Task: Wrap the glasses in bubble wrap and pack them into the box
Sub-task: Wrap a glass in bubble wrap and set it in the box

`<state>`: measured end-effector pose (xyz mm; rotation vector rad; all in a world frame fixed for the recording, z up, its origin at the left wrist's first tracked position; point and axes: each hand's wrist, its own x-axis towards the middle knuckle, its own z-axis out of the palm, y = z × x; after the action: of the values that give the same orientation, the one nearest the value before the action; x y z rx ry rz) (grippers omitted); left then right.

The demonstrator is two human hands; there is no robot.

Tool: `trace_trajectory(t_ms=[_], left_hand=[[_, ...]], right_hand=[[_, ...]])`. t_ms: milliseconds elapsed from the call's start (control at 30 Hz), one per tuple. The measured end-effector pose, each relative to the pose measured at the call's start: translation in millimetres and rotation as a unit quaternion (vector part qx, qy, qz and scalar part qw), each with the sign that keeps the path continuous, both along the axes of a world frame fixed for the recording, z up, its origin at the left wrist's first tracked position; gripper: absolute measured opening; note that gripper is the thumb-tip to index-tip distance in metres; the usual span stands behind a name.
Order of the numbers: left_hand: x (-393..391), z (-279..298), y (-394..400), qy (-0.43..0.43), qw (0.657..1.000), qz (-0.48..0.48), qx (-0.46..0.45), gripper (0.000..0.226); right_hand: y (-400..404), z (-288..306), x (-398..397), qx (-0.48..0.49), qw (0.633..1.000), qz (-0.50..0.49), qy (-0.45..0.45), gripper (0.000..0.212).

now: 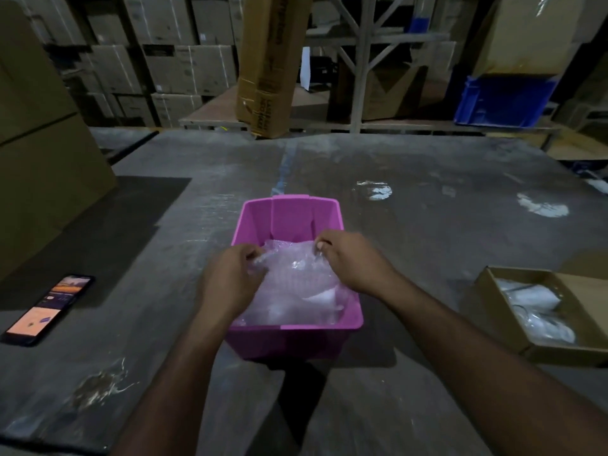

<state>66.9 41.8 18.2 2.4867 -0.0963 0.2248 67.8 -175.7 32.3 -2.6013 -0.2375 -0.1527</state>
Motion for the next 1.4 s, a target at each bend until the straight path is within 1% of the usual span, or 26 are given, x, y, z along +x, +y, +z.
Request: trace_trajectory(t_ms=[33,100,167,233,300,367,400,500,567,600,667,700,733,767,800,867,933,967,1033,1100,1167,1233,1300,1333,1367,1400], left_hand=[[0,5,0,-0.013,1.0,0.005,-0.015,0.005],[-1,13,-2,-0.026,0.998,-0.007,-0.061,0.017],[-4,23,-5,-0.038,0.988,-0.032,-0.143,0.013],[-6,32,-9,-0.055,0.97,-0.055,-0.23,0.012],[-7,35,-17,-0.042,0.941,-0.088,-0.324,0.012],[-7,34,-29,-0.029,0.916,-0.127,-0.381,0.007],[-8,32,-37,-0.031,0.908,-0.142,-0.393,0.008],[-14,28,-64,-0.031,0.894,-0.174,-0.411,0.017],[-20,27,-82,0.005,0.886,-0.221,-0.407,0.034],[-22,25,-91,0.027,0.887,-0.252,-0.386,0.043],[-24,15,-109,0.029,0.909,-0.304,-0.283,0.053],[-22,8,-116,0.004,0.926,-0.312,-0.211,0.057],[-18,1,-122,-0.026,0.94,-0.308,-0.143,0.061],[-13,-4,-125,-0.046,0.951,-0.291,-0.099,0.062],[-10,-5,-126,-0.05,0.958,-0.268,-0.091,0.06],[-5,-5,-128,-0.057,0.965,-0.223,-0.122,0.052],[-7,-1,-135,-0.074,0.963,-0.215,-0.143,0.049],[-11,3,-142,-0.061,0.959,-0.228,-0.158,0.054],[-23,10,-159,-0.007,0.945,-0.265,-0.189,0.079],[-33,14,-179,0.019,0.935,-0.292,-0.202,0.101],[-39,16,-197,0.035,0.926,-0.305,-0.218,0.115],[-43,19,-213,0.069,0.922,-0.302,-0.233,0.12],[-48,21,-230,0.117,0.911,-0.299,-0.258,0.115],[-48,21,-238,0.136,0.899,-0.304,-0.284,0.108],[-49,20,-247,0.146,0.884,-0.314,-0.314,0.095],[-51,19,-255,0.148,0.874,-0.32,-0.335,0.075]], right_hand=[[-3,2,-4,0.034,0.999,-0.011,-0.014,0.024],[-8,3,-12,0.103,0.993,-0.029,-0.04,0.023],[-15,6,-20,0.17,0.982,-0.037,-0.07,0.021],[-22,12,-31,0.258,0.961,-0.05,-0.084,0.02],[-30,18,-43,0.338,0.933,-0.077,-0.098,0.02],[-39,24,-56,0.393,0.906,-0.105,-0.119,0.02],[-44,26,-62,0.419,0.892,-0.118,-0.122,0.021],[-60,32,-81,0.508,0.843,-0.143,-0.107,0.02],[-72,37,-94,0.565,0.805,-0.152,-0.104,0.019],[-77,39,-100,0.586,0.788,-0.158,-0.107,0.019],[-89,42,-109,0.6,0.771,-0.18,-0.118,0.018],[-94,43,-112,0.6,0.768,-0.193,-0.118,0.017],[-98,41,-114,0.6,0.765,-0.205,-0.115,0.016],[-102,39,-116,0.604,0.759,-0.215,-0.111,0.015],[-105,37,-119,0.608,0.753,-0.227,-0.107,0.015],[-110,33,-126,0.612,0.743,-0.25,-0.104,0.015],[-116,29,-133,0.613,0.734,-0.272,-0.107,0.016],[-119,26,-137,0.613,0.73,-0.283,-0.108,0.016],[-126,22,-146,0.617,0.722,-0.294,-0.103,0.015],[-135,20,-153,0.625,0.718,-0.293,-0.092,0.016],[-145,19,-159,0.645,0.703,-0.29,-0.08,0.019],[-157,18,-165,0.669,0.683,-0.286,-0.064,0.029],[-172,15,-172,0.673,0.683,-0.281,-0.046,0.034],[-179,15,-176,0.672,0.686,-0.277,-0.037,0.035],[-187,13,-181,0.675,0.685,-0.272,-0.031,0.035],[-195,13,-185,0.678,0.684,-0.266,-0.026,0.035]])
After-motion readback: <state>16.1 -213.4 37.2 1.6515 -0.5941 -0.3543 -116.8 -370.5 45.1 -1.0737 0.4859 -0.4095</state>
